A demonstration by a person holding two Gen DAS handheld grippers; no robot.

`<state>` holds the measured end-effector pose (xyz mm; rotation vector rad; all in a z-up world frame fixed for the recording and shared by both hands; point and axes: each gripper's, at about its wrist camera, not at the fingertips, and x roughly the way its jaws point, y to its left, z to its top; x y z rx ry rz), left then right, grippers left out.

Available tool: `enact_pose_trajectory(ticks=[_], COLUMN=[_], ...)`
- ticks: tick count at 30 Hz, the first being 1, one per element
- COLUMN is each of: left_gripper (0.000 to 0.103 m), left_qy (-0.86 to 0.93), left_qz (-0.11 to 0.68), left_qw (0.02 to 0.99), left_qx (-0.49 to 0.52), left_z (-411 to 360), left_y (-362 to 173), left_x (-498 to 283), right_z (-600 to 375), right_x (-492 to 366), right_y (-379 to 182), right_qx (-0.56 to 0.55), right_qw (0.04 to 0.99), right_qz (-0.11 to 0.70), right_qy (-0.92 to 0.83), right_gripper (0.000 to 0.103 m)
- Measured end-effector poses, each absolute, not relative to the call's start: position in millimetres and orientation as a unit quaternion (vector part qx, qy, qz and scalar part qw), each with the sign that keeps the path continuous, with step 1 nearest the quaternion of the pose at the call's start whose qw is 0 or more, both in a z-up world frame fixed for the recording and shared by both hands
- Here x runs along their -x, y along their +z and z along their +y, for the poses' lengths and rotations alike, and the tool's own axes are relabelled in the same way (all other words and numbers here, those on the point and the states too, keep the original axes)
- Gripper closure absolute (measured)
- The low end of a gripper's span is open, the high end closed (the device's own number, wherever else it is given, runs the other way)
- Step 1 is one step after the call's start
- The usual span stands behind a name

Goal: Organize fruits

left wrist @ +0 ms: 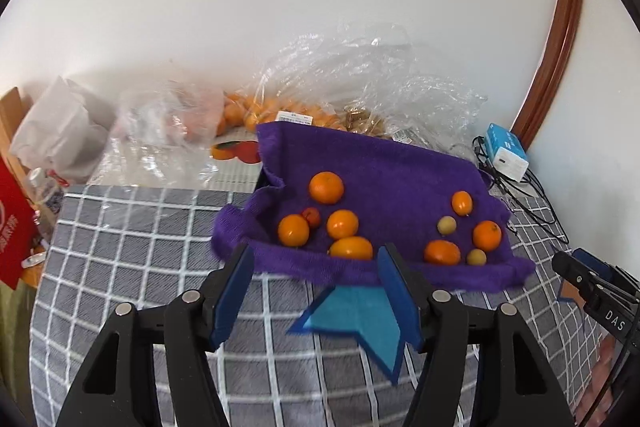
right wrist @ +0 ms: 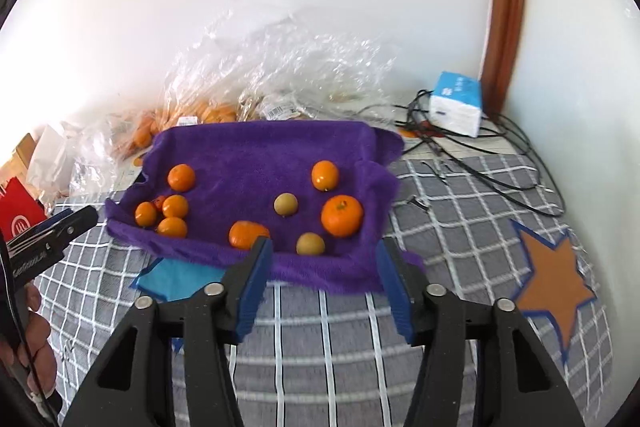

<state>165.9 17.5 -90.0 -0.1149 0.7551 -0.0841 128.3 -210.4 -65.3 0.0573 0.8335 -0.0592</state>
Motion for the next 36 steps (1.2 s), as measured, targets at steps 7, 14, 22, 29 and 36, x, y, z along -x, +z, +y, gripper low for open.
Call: enact_pose_trajectory(ticks=[7, 14, 22, 29, 36], left_gripper=[0.022, 0.017, 0.006, 0.005, 0.004], left_qy=[-0.042, -0.049, -0.054, -0.056, -0.053], left_qz=[0.332, 0.316, 0.29, 0.279, 0.278], left_qw=[0.941, 0.947, 0.955, 0.959, 0.959], left_qx=[0.05, 0.035, 0.023, 0.011, 0.003], left_z=[20, 12, 1, -7, -8], left_y=[-66, -53, -33, -24, -22], left_x=[-98, -47, -8, 8, 13], right_z=[-211, -209, -212, -212, -208], right_x=[-70, -12, 27, 41, 44], right_y=[-42, -23, -11, -2, -2], right_qx=[-0.029, -0.013, -0.003, 0.001, 0.003], right_qw=[0.919, 0.934, 0.938, 0.941, 0.94], right_qz=[0.391, 0.353, 0.342, 0.332, 0.333], right_qy=[-0.036, -0.053, -0.06, -0.07, -0.074], right_gripper=[0.034, 0.011, 0.0, 0.0, 0.0])
